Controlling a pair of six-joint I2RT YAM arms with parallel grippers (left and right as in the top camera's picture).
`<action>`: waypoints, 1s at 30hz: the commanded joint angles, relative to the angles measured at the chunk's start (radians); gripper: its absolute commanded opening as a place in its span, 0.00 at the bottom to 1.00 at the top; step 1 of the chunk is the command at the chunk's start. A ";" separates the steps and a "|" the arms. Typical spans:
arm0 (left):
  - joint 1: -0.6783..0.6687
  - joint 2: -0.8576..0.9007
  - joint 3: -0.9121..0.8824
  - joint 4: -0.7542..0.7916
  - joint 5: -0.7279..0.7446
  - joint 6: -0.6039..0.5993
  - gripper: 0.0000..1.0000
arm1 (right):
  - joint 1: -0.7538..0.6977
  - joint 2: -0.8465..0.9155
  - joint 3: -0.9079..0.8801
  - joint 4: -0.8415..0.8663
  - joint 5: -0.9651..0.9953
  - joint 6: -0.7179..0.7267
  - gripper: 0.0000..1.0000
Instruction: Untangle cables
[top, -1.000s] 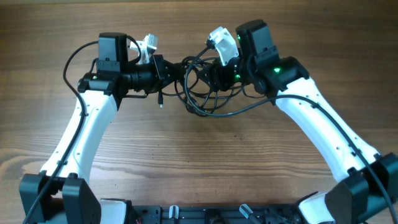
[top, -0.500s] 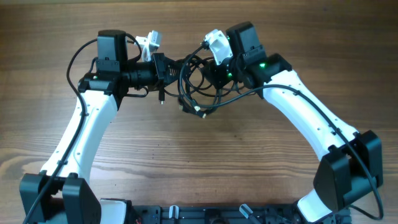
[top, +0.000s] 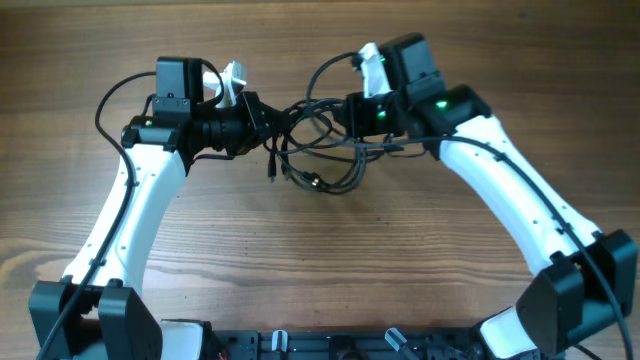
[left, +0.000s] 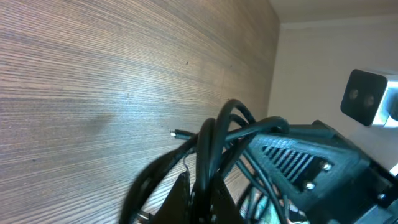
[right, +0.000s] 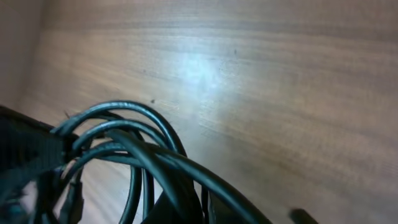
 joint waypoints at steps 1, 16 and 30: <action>0.151 -0.021 -0.015 -0.071 -0.443 0.009 0.04 | -0.321 -0.041 0.023 -0.045 0.477 0.146 0.04; 0.137 -0.021 -0.015 -0.056 -0.408 0.047 0.04 | -0.320 -0.041 0.023 0.015 -0.108 -0.159 0.04; 0.078 -0.014 -0.015 0.019 -0.164 0.061 0.06 | -0.142 -0.041 0.023 0.024 -0.028 -0.150 0.75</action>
